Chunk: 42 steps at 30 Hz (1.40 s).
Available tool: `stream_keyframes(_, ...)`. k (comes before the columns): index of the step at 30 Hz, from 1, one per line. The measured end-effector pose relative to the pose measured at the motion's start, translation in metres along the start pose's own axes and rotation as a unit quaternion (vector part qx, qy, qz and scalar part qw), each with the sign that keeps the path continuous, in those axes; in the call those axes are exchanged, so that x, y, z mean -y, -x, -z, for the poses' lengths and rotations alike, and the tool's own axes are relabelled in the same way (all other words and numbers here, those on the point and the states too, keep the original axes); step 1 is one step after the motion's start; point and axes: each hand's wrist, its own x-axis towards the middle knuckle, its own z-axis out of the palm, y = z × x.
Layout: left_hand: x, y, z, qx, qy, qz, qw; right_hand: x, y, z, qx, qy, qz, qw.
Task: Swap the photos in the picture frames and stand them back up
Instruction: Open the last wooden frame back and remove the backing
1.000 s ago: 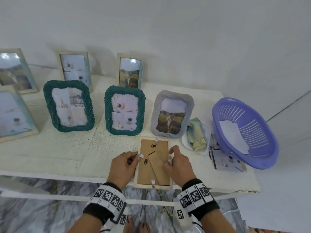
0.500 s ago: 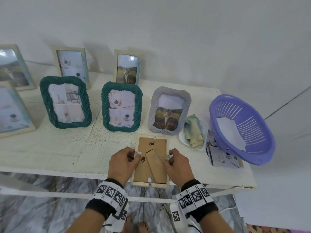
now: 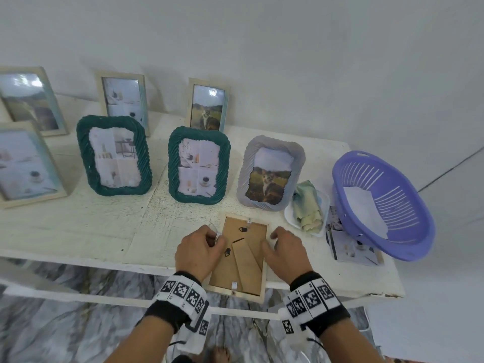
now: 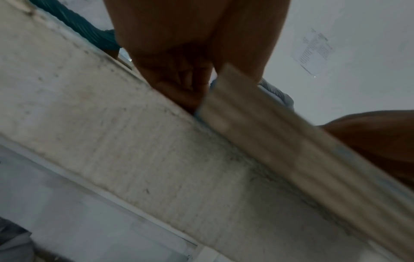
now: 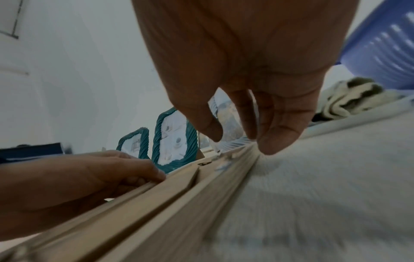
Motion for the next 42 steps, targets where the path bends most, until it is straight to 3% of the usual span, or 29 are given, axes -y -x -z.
stream_keyframes(3, 0.001, -0.002, 0.003, 0.013, 0.006, -0.014, 1.0, 0.011, -0.02, 0.004, -0.037, 0.039, 0.034, 0.998)
stream_keyframes(14, 0.011, 0.0, 0.004, 0.0, 0.024, -0.036, 0.999, 0.032, -0.056, -0.01, 0.007, 0.173, 0.053, 0.984)
stream_keyframes(19, 0.011, 0.0, 0.003, 0.002, 0.015, -0.034, 0.999, 0.031, -0.058, -0.01, 0.01, 0.249, 0.116, 0.962)
stream_keyframes(27, 0.012, 0.002, 0.004, 0.006, 0.011, -0.039, 0.999, 0.022, -0.062, -0.003, 0.011, 0.191, 0.128, 0.973)
stream_keyframes(33, 0.015, 0.002, 0.004, 0.009, 0.036, -0.03, 0.999, 0.013, -0.032, -0.005, -0.022, 0.082, 0.153, 0.985)
stream_keyframes(37, 0.015, 0.001, 0.006, 0.019, 0.044, -0.032, 0.998, 0.011, 0.017, -0.01, -0.095, 0.067, 0.195, 0.974)
stream_keyframes(42, 0.017, 0.0, 0.007, 0.025, 0.049, -0.036, 0.998, 0.001, 0.073, -0.03, -0.069, 0.097, 0.231, 0.966)
